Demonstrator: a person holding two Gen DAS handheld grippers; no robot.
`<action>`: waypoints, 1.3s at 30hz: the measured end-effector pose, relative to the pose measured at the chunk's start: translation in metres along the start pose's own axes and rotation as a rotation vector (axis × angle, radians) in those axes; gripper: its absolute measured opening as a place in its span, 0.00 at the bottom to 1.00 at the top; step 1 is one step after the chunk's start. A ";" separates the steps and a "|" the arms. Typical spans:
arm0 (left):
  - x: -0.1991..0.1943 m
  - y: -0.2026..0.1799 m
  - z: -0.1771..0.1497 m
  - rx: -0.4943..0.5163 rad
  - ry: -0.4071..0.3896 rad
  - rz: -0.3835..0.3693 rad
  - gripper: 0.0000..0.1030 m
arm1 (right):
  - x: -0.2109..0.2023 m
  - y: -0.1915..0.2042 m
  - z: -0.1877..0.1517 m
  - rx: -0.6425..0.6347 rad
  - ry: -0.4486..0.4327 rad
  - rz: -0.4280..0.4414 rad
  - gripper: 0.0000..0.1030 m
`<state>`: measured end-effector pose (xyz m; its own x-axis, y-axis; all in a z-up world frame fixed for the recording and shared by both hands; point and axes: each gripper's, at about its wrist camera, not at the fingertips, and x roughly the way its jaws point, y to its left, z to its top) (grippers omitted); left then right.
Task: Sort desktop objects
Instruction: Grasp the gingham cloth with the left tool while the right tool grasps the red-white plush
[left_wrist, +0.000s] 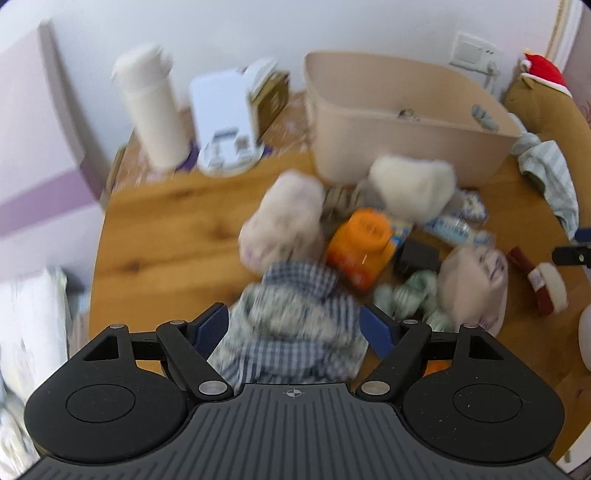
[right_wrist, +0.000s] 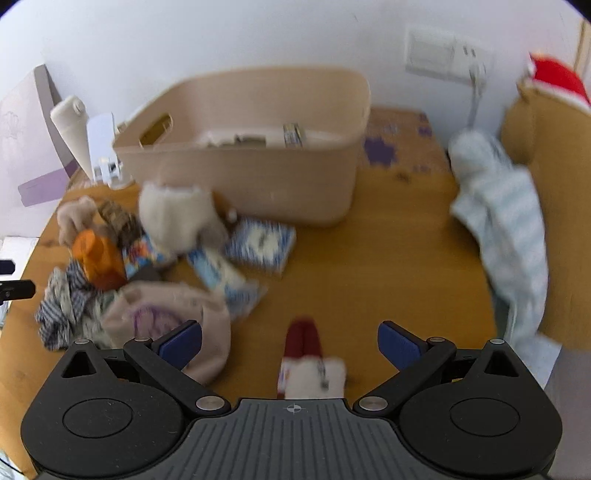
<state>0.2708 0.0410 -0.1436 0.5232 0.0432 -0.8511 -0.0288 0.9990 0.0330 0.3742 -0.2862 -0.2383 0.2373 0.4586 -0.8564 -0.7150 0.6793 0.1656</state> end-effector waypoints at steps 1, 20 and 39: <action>0.002 0.004 -0.006 -0.011 0.011 0.001 0.77 | 0.003 -0.001 -0.006 0.007 0.011 -0.012 1.00; 0.074 0.007 -0.020 -0.006 0.097 0.032 0.77 | 0.040 0.007 -0.036 -0.097 0.026 -0.103 0.98; 0.081 0.007 -0.006 -0.053 0.090 0.020 0.27 | 0.046 0.002 -0.036 -0.093 0.068 -0.115 0.38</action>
<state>0.3080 0.0515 -0.2154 0.4431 0.0600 -0.8944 -0.0847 0.9961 0.0249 0.3596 -0.2840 -0.2951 0.2778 0.3388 -0.8989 -0.7445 0.6672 0.0214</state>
